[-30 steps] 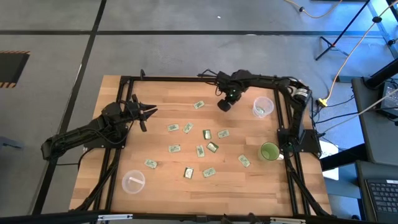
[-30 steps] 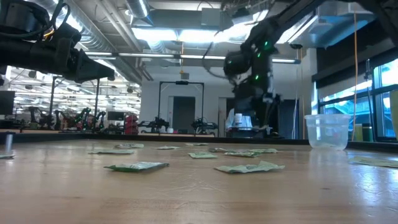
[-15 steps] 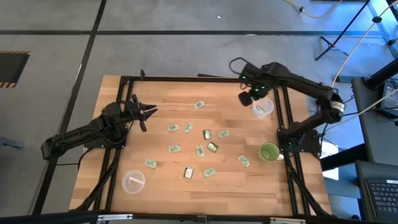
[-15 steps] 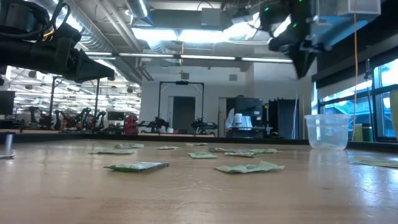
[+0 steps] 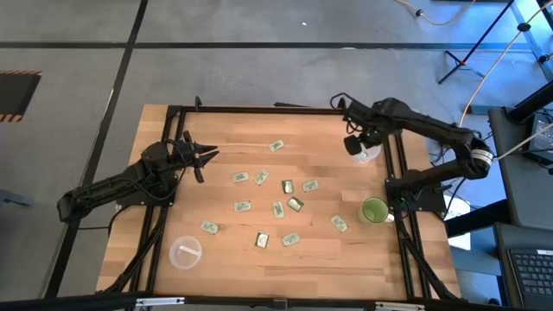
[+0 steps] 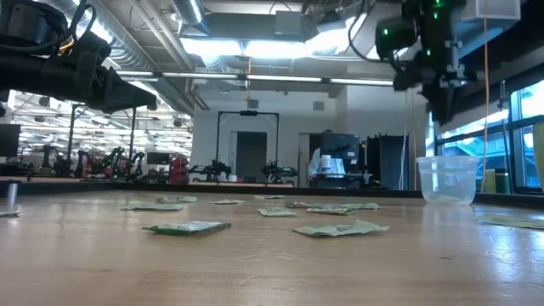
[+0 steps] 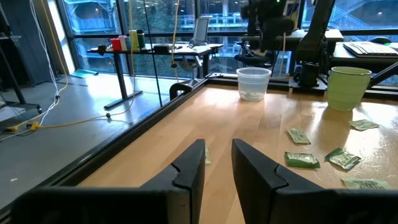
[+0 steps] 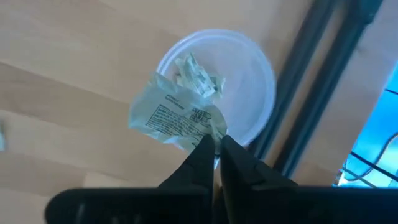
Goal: Pick and place items into bin
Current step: Put the white stevia packet into the top white bin
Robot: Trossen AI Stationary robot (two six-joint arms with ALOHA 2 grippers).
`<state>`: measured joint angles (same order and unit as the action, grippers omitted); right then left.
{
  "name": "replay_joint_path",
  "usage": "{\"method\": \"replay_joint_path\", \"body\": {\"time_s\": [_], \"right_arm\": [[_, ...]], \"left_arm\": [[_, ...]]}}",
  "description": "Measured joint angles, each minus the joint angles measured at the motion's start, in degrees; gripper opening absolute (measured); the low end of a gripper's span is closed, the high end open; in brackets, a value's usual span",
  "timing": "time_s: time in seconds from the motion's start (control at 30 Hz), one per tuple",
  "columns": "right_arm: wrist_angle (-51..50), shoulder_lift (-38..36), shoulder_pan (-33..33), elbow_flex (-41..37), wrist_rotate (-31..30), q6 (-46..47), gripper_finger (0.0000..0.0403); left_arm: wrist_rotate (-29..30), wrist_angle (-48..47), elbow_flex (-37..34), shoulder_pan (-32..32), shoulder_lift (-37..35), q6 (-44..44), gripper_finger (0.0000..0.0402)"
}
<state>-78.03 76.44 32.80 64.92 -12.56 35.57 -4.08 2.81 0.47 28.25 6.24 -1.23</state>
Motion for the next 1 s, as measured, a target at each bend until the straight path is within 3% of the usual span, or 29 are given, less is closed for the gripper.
{"method": "replay_joint_path", "body": {"time_s": [0.33,0.63,1.0], "right_arm": [[9.5,0.0,3.4,-10.8,0.0,-1.3,0.0016],[10.7,0.0,3.7,-12.8,0.0,-1.3,0.0019],[10.4,0.0,3.7,-12.5,0.0,-0.7,0.0104]], "left_arm": [[0.0,0.0,0.0,0.0,0.0,0.0,0.0075],[0.0,0.0,0.0,0.0,0.0,0.0,0.0075],[0.0,0.0,0.0,0.0,0.0,0.0,0.0075]]}}
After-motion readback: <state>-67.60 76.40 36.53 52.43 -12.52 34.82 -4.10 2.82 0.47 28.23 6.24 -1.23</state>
